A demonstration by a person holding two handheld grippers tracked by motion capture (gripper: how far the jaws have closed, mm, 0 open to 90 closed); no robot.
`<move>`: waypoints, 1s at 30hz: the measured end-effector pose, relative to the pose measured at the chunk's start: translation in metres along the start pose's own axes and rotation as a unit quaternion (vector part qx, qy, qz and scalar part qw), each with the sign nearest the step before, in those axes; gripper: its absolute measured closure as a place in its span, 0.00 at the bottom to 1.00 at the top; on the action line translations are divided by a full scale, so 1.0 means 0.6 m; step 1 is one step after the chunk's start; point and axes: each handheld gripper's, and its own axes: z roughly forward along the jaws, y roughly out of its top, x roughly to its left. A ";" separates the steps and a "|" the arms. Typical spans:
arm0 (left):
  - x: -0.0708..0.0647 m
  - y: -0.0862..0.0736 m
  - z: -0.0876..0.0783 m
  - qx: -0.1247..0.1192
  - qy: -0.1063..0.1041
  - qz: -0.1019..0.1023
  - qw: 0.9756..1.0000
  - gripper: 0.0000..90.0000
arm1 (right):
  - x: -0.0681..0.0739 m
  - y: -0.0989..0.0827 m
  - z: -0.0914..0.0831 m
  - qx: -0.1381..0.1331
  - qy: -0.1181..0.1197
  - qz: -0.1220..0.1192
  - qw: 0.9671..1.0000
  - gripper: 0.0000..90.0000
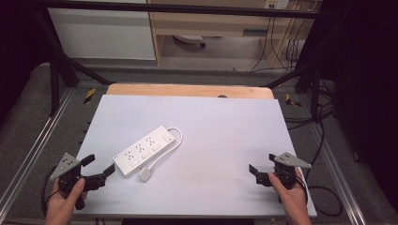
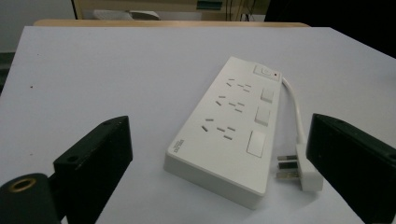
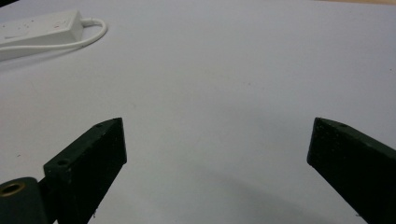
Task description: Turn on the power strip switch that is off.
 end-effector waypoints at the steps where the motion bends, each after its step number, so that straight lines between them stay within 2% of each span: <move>1: 0.002 0.000 -0.002 -0.003 0.001 -0.005 1.000 0.08 | 0.002 0.000 0.002 0.005 0.001 -0.005 1.000 0.06; 13: 0.004 0.003 -0.008 -0.012 0.000 -0.006 1.000 0.07 | 0.006 -0.001 0.003 0.005 0.004 -0.021 1.000 0.05; 24: 0.001 0.007 -0.012 -0.022 -0.002 -0.007 1.000 0.07 | 0.006 0.000 0.001 -0.001 0.003 -0.020 1.000 0.05; 30: 0.001 0.012 -0.016 -0.034 -0.007 -0.018 0.999 0.07 | 0.006 0.000 0.000 -0.002 0.003 -0.017 1.000 0.05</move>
